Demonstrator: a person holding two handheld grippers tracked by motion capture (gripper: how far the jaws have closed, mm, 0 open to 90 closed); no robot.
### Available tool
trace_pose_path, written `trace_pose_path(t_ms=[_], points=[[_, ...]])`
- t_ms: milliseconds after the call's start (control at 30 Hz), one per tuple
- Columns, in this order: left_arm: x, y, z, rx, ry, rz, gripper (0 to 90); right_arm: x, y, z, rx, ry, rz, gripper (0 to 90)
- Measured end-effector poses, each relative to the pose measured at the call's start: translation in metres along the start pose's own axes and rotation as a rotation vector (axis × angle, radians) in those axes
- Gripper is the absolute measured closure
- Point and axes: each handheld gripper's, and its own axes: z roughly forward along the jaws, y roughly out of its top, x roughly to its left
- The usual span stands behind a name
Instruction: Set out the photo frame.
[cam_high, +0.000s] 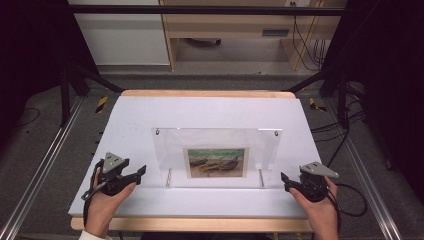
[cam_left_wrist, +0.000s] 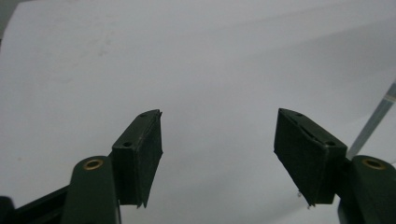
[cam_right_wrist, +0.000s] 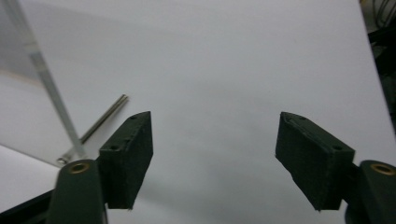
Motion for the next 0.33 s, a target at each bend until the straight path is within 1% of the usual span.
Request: trace_pose_path(t_ms=[33, 100, 167, 200, 267, 333], points=[[0.000, 0.000, 0.001, 0.001, 0.006, 0.000, 28.1, -0.001, 0.000, 0.001, 0.004, -0.023, -0.014, 23.0], [0.003, 0.000, 0.003, 0.012, 0.012, -0.005, 23.3, -0.004, -0.001, 0.004, 0.001, -0.044, -0.026, 18.7], [0.007, 0.000, 0.004, 0.003, 0.007, -0.014, 19.9, -0.007, -0.001, 0.006, 0.000, -0.058, -0.012, 15.3], [0.008, 0.000, 0.005, 0.002, 0.006, -0.013, 18.4, -0.008, -0.001, 0.006, -0.003, -0.065, -0.012, 14.3], [0.011, 0.000, 0.006, -0.004, 0.010, -0.009, 14.5, -0.009, -0.002, 0.007, -0.006, -0.078, -0.019, 11.2], [0.013, -0.001, 0.009, -0.016, 0.005, -0.004, 11.0, -0.009, -0.002, 0.007, -0.007, -0.083, -0.033, 10.4]])
